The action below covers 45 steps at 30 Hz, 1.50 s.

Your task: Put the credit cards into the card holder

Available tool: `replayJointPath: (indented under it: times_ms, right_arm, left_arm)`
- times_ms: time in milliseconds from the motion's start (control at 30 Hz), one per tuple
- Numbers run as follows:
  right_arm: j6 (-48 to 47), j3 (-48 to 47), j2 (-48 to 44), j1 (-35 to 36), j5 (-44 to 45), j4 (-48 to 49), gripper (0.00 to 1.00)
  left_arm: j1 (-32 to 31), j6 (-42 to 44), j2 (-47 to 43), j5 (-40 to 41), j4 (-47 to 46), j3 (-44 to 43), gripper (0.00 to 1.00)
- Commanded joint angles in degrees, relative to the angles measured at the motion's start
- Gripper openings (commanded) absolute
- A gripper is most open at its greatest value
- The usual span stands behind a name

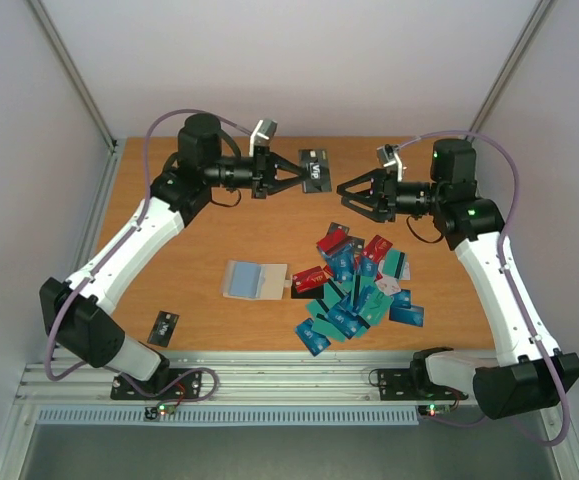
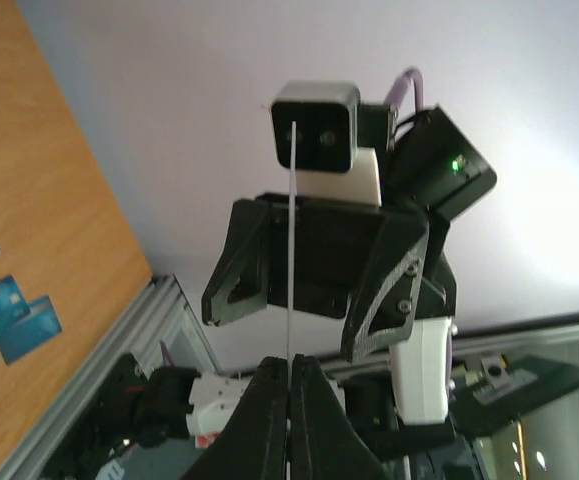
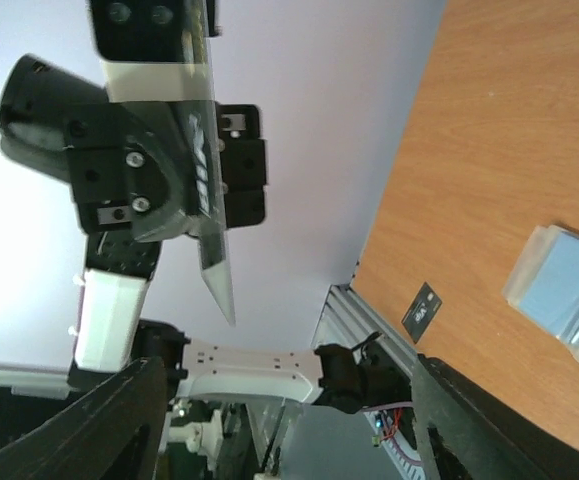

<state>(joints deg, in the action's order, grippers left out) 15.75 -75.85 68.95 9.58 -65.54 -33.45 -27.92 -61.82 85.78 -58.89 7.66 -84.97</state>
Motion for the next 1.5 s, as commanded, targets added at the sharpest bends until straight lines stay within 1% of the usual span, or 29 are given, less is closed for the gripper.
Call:
replayJointPath:
  times_ms: [0,133,267,500,700,1000,1133,1233,1400,1467]
  right_arm:
    - [0.78,-1.25,0.22,0.03,-6.38,3.44,0.61]
    - [3.42,-1.28,0.89,0.97,-7.94,6.12,0.52]
    - [7.24,-1.37,1.74,2.83,-8.42,10.91,0.48]
    - [8.33,-3.63,3.62,6.74,-6.73,12.31,0.38]
    - [9.18,-4.86,4.82,6.76,-7.09,13.77,0.33]
    - [11.27,-5.18,5.49,6.76,-7.93,15.98,0.19]
    - [11.39,-5.18,5.87,6.76,-8.60,16.00,0.12]
    - [11.07,-4.95,5.89,6.76,-9.54,15.50,0.09]
    - [7.47,-4.81,5.62,6.76,-9.47,11.06,0.02]
    - [5.26,-5.02,5.62,6.76,-8.00,7.82,0.01]
  left_arm:
    - [0.06,2.05,-1.72,-8.77,-0.04,0.42,0.00]
    - [0.06,1.76,-2.09,-10.85,-0.90,0.50,0.00]
    - [0.06,2.43,-2.64,-11.98,0.10,0.97,0.00]
    - [-0.11,2.67,-3.14,-12.34,0.16,1.30,0.00]
    - [-0.11,3.48,-3.70,-12.09,1.29,1.77,0.00]
    - [-0.20,3.90,-3.81,-11.47,1.39,1.96,0.00]
    - [-0.20,4.07,-3.54,-11.25,1.47,1.91,0.00]
    - [-0.20,3.99,-3.23,-11.14,1.49,1.75,0.00]
    - [-0.20,4.08,-2.62,-11.11,1.48,1.54,0.01]
    - [-0.16,4.36,-2.48,-10.95,1.99,1.52,0.06]
